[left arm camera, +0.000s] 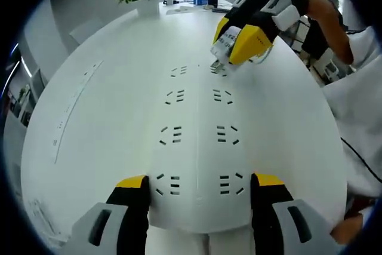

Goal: Straighten the power strip on the desk, plug the charger into it

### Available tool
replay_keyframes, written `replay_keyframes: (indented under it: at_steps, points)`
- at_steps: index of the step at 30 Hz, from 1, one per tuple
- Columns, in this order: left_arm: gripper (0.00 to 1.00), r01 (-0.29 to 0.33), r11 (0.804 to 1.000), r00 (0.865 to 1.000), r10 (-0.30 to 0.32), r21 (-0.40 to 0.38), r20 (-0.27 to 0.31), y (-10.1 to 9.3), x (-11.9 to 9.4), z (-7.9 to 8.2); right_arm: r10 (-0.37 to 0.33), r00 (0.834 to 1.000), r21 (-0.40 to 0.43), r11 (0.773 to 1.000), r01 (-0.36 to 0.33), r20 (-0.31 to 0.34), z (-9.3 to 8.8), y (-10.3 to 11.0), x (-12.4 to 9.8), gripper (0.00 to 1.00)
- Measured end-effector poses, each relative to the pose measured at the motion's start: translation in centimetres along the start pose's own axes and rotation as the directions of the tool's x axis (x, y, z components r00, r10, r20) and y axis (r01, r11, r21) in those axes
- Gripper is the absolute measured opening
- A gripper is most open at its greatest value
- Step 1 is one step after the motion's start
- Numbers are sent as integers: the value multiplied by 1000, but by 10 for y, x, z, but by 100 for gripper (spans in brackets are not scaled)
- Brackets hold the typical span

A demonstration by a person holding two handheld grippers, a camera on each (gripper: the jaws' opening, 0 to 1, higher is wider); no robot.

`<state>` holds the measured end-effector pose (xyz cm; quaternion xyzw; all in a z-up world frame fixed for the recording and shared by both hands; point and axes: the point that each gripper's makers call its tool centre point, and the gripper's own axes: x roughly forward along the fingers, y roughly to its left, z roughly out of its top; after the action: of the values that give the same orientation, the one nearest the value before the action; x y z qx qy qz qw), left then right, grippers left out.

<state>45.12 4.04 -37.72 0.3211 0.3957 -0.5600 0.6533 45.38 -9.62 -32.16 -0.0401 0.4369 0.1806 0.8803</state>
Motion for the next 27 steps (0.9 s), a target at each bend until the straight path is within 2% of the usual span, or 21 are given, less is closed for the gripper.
replay_keyframes:
  at_steps: [3,5,7,13,15,18,24,27]
  points:
    - [70,-5,1000,1000,5,-6,-2,1,1,1,-83,994,-86,993,77,-69,-8,-5,5,27]
    - [70,-7,1000,1000,7,-6,-1,1,1,1,-114,990,-95,990,106,-88,-11,-8,10,27]
    - [70,-8,1000,1000,8,-8,-1,1,1,1,-97,994,-58,994,94,-57,-3,-6,10,27]
    - [70,-8,1000,1000,8,-11,2,2,0,1,-50,995,-31,998,47,-84,2,-8,11,27]
    - [70,-8,1000,1000,8,-10,2,2,0,1,-42,996,-25,999,40,-83,9,-7,11,27]
    - [70,-6,1000,1000,6,-10,3,2,0,0,-46,995,-38,998,43,-87,19,-4,14,27]
    - [70,-8,1000,1000,8,-10,6,3,-1,0,-95,991,-99,991,85,-97,27,2,27,27]
    - [70,-8,1000,1000,9,-12,7,3,0,-1,-70,993,-47,997,66,-98,24,-3,28,27]
